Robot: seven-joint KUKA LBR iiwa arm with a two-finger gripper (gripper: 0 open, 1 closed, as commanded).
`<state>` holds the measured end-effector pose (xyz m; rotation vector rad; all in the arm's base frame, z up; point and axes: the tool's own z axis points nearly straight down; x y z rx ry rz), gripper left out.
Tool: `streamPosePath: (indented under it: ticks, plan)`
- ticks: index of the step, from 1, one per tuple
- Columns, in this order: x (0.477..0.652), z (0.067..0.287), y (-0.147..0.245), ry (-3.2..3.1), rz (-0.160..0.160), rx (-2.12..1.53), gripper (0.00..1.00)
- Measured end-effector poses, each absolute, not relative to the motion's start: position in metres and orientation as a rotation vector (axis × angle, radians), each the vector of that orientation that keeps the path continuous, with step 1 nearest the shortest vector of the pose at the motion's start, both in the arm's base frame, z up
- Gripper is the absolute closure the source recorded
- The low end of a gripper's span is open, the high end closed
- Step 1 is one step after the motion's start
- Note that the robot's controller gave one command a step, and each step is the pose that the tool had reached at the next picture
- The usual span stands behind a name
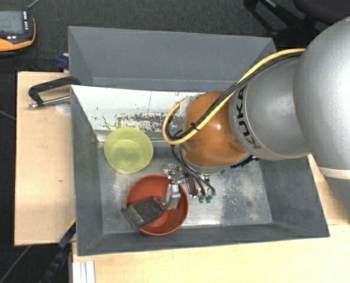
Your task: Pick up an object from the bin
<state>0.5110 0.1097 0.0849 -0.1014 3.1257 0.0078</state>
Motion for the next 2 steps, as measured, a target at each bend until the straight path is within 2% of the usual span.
streamPosePath:
  ticks: [1, 2]
  plan:
    - [0.537, 0.09, 0.036, 2.862, -0.004, -1.237, 1.0]
    - [0.54, 0.223, 0.061, 2.864, -0.006, -1.196, 1.0]
